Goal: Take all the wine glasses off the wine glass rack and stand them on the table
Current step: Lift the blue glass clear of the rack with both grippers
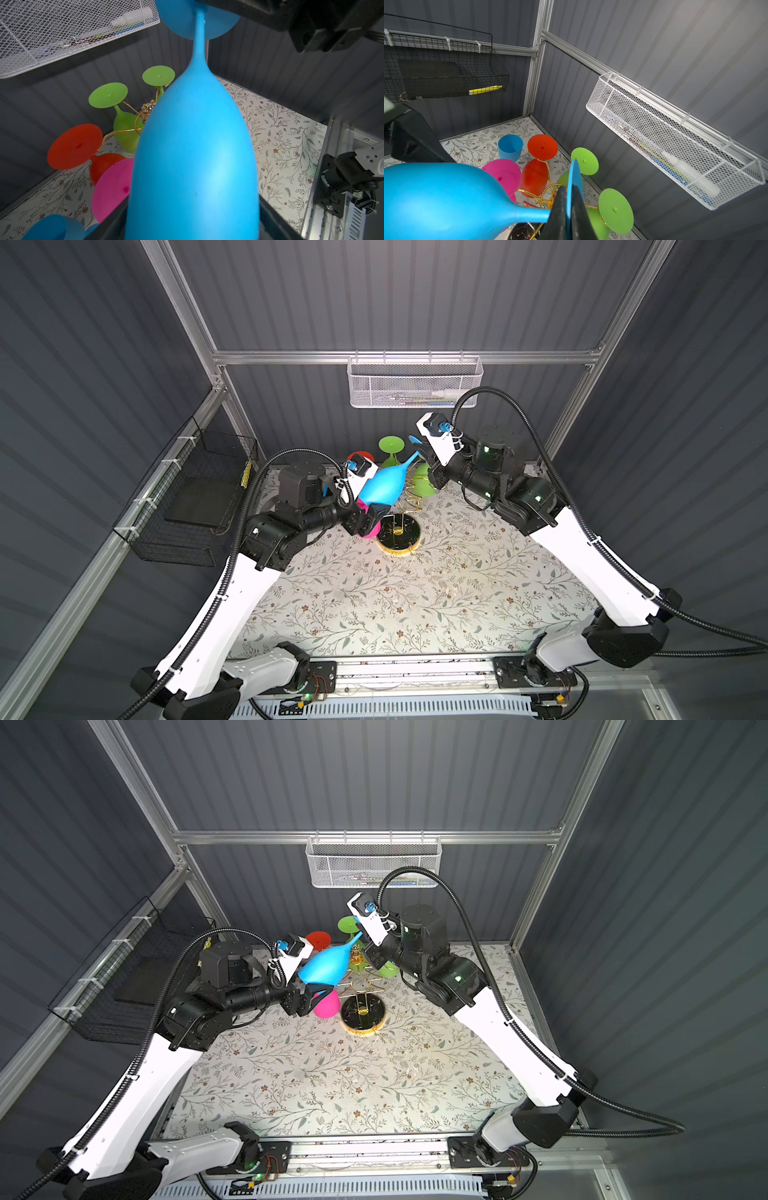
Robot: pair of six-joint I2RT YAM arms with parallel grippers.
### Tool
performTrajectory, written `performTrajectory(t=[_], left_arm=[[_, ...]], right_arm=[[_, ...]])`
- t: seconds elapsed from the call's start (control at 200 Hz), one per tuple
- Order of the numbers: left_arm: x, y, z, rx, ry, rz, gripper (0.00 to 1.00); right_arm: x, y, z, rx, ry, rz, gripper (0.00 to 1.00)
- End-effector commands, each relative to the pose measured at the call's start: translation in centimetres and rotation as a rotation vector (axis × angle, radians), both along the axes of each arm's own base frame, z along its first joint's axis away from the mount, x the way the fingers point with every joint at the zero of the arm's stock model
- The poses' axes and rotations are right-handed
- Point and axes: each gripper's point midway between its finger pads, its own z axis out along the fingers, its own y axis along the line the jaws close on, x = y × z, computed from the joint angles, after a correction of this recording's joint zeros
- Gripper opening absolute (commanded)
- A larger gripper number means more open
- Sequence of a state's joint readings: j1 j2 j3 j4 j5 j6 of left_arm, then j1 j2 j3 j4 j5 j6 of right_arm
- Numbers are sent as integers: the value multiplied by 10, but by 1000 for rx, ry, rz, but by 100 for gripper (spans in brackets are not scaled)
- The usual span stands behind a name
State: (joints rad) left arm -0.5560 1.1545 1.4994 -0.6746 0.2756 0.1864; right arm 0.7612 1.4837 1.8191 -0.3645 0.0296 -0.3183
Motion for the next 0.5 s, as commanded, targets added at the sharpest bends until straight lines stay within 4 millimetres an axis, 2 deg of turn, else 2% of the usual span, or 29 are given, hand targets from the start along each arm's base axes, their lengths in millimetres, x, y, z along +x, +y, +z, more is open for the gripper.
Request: performTrajectory(t=[0.0,0.065,0.075,0.105,0.36,0.495], left_arm=[[1,-2,8,-5,-85,-15,83],[-1,0,13,-23,-133,-18,86],[0,-1,5,-15,-126,-19,86],[-2,0,3,-21,-149,-20,87],[-11,13,28,-103,-325,18,99],[-16,18,34,-125,-372,24,99]], right_arm=[[-15,1,16,92,19,26,0],[-14,-4,19,116,36,3,0],[-14,-6,20,120,39,-2,0],[-13,-9,21,133,47,-12,0],[-15,-32,20,201,92,-40,0],[-13,-44,14,231,119,-55,0]])
